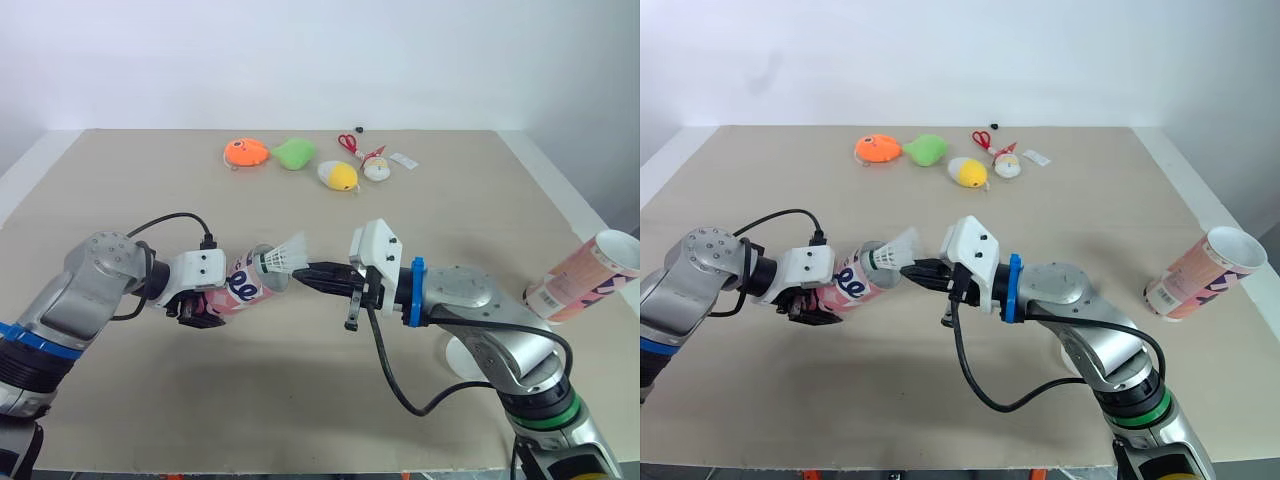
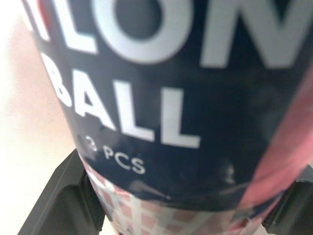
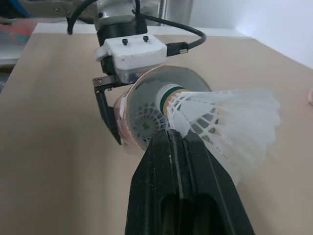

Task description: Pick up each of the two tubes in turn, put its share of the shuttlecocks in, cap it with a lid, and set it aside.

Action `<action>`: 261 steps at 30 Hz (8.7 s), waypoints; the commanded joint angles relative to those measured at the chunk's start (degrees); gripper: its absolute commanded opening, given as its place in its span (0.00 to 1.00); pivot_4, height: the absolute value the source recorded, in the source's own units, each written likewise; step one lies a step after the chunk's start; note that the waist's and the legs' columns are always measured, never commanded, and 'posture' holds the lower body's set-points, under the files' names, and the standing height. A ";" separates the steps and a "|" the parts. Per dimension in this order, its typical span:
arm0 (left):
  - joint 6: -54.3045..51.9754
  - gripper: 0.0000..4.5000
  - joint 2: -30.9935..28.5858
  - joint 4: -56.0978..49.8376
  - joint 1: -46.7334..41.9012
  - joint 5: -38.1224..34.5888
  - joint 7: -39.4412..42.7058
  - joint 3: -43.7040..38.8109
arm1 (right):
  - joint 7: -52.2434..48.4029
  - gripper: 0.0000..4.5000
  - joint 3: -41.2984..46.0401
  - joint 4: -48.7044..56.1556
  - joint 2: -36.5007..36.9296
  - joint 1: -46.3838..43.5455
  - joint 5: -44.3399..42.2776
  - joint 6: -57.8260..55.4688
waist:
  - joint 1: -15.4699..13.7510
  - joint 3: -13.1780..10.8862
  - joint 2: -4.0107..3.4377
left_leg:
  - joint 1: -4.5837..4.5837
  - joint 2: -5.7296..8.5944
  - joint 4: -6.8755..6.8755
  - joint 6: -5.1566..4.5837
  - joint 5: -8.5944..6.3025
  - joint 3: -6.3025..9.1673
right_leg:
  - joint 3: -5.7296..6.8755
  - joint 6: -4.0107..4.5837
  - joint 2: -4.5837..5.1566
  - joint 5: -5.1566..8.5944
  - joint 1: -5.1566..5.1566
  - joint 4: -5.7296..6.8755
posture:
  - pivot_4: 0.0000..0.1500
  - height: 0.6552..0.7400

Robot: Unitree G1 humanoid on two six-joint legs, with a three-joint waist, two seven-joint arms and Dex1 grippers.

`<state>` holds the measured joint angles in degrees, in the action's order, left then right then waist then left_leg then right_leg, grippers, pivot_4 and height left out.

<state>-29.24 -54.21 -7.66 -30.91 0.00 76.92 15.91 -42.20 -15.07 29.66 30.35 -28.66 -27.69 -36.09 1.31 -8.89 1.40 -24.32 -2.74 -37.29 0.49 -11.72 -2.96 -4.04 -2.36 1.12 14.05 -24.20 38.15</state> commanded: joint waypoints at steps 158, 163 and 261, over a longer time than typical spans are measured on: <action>24.22 0.74 38.38 16.32 15.88 -10.65 -25.67 -2.98 | -25.52 0.00 -8.93 -18.45 4.95 -31.85 20.24 4.89 | 0.05 -0.10 0.01 | 0.12 0.05 -0.04 -0.21 -0.26 -0.02 | -0.01 0.17 0.08 -0.26 0.10 -0.17 | 1.00 1.00; 24.24 0.74 38.27 16.29 15.90 -10.63 -25.63 -2.97 | -25.03 0.00 -9.06 -18.48 4.00 -30.93 20.55 4.53 | 0.07 -0.06 0.01 | 0.15 -0.03 -0.04 -0.21 -0.26 -0.02 | -0.01 0.23 -0.02 -0.22 0.10 -0.17 | 1.00 1.00; 9.41 1.00 16.55 2.11 12.54 -23.59 -7.87 -9.52 | -12.48 0.99 4.27 -20.31 -4.18 11.79 11.97 18.72 | 0.71 -0.14 0.29 | 0.47 0.01 0.73 -0.44 -0.86 0.05 | 0.02 -0.11 -0.02 0.44 0.47 -0.83 | 1.00 1.00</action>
<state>-18.17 -38.17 -1.81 -17.85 -21.64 69.06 5.40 -55.33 -9.82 9.39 27.15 -16.02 -16.14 -19.92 2.02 -9.02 1.69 -23.93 -2.71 -36.58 0.05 -12.58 -2.92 -4.04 -2.48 1.12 14.45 -23.76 37.28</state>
